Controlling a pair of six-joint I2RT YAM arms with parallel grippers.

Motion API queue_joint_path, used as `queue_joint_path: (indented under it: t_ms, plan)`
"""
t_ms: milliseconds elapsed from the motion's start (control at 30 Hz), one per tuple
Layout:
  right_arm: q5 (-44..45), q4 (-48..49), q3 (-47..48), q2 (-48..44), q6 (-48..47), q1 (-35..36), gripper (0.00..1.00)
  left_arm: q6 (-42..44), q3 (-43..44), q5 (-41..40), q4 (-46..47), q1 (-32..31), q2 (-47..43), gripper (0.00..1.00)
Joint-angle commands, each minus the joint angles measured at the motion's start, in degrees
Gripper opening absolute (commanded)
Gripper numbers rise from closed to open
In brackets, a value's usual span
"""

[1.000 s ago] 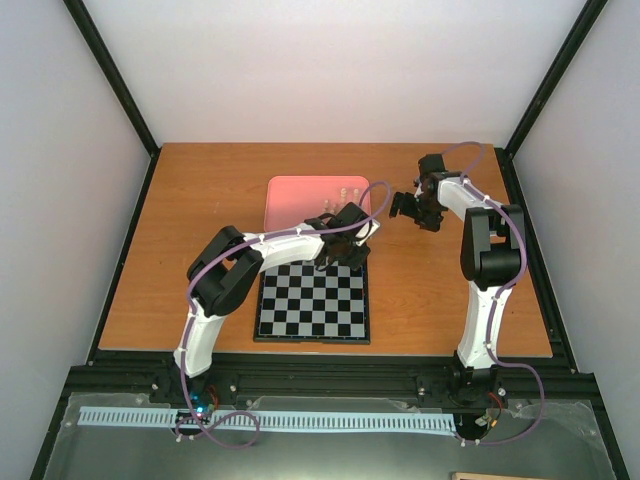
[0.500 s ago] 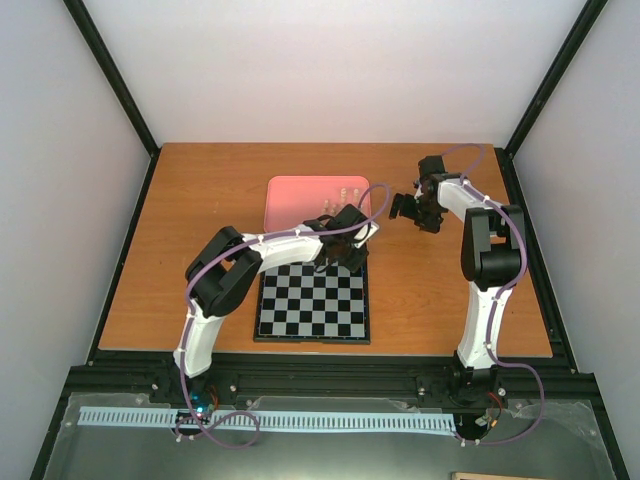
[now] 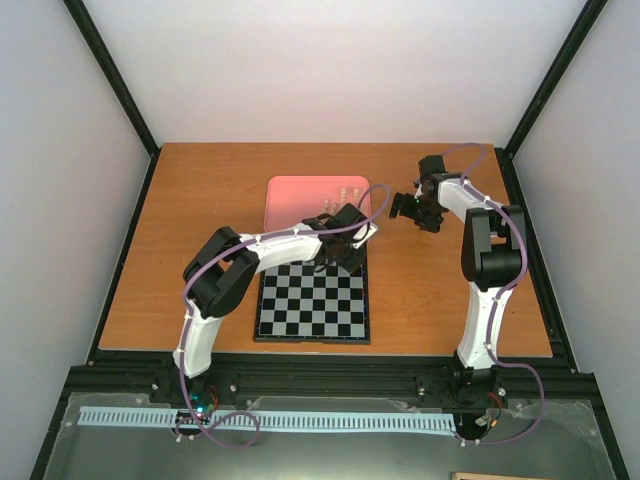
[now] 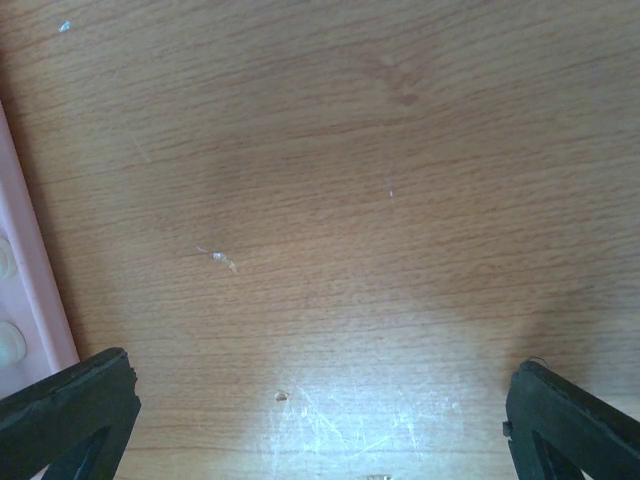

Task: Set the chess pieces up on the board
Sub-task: Place the chess piece on the chessboard, then adjust the chess piece on the chessboard.

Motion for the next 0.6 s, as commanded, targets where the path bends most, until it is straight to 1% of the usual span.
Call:
queue_joint_path:
  t_ms: [0, 167, 200, 367, 567]
  plan:
    - [-0.27, -0.16, 1.11, -2.34, 0.49, -0.37, 1.00, 1.65, 4.52, -0.39, -2.14, -0.52, -2.23, 0.33]
    - [-0.33, -0.46, 1.12, -2.63, 0.36, -0.40, 1.00, 2.19, 6.75, -0.67, -2.85, -0.57, -2.41, 0.45]
    - [-0.31, -0.59, 1.12, -2.67, 0.33, -0.40, 1.00, 2.28, 7.10, -0.69, -2.84, -0.57, -2.35, 0.46]
    - [-0.04, -0.95, 1.29, -2.75, 0.20, -0.40, 1.00, 2.59, 7.37, -1.90, -5.07, -0.51, -3.73, 0.47]
    - [0.02, -1.04, 1.46, -3.10, 0.53, -0.40, 1.00, 2.65, 5.99, -4.41, -8.84, -0.49, -10.10, 0.46]
